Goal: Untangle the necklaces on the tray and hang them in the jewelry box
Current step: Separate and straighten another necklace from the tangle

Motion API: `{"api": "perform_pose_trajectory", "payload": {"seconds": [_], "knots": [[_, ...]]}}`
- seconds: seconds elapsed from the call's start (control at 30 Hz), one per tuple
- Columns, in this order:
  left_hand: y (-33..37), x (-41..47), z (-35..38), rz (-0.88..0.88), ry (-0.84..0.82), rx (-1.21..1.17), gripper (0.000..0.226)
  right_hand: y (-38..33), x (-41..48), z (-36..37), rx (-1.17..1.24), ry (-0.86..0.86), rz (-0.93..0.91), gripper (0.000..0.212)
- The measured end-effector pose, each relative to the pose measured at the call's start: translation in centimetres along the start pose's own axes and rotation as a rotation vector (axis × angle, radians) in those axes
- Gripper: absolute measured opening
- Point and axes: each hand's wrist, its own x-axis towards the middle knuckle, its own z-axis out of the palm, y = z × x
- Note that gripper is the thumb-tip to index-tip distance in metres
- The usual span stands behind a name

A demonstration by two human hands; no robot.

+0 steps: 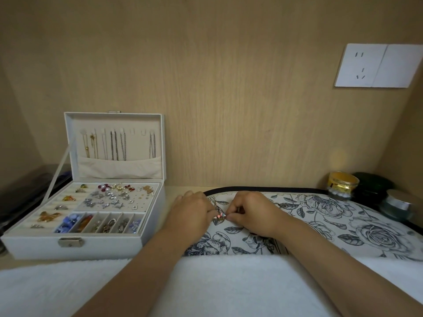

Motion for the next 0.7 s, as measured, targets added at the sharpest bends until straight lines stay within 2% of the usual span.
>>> {"api": "perform_pose_trajectory", "payload": {"seconds": [0.17, 0.27, 0.37, 0.47, 0.7], "knots": [[0.1, 0.0, 0.4, -0.004, 0.097, -0.264, 0.013, 0.4, -0.1, 0.2, -0.028, 0.004, -0.018, 0.010], [0.3, 0.2, 0.0, -0.182, 0.207, -0.529, 0.013, 0.5, -0.1, 0.0, 0.090, 0.039, 0.051, 0.012], [0.5, 0.9, -0.7, -0.385, 0.319, -0.888, 0.015, 0.7, 0.0, -0.3, 0.311, 0.094, 0.129, 0.017], [1.0, 1.3, -1.8, -0.557, 0.341, -1.339, 0.018, 0.7, -0.2, -0.6, 0.503, 0.101, 0.179, 0.015], [0.6, 1.8, -3.7, -0.677, 0.513, -2.079, 0.030, 1.6, -0.2, -1.0, 0.511, 0.202, 0.181, 0.012]]}}
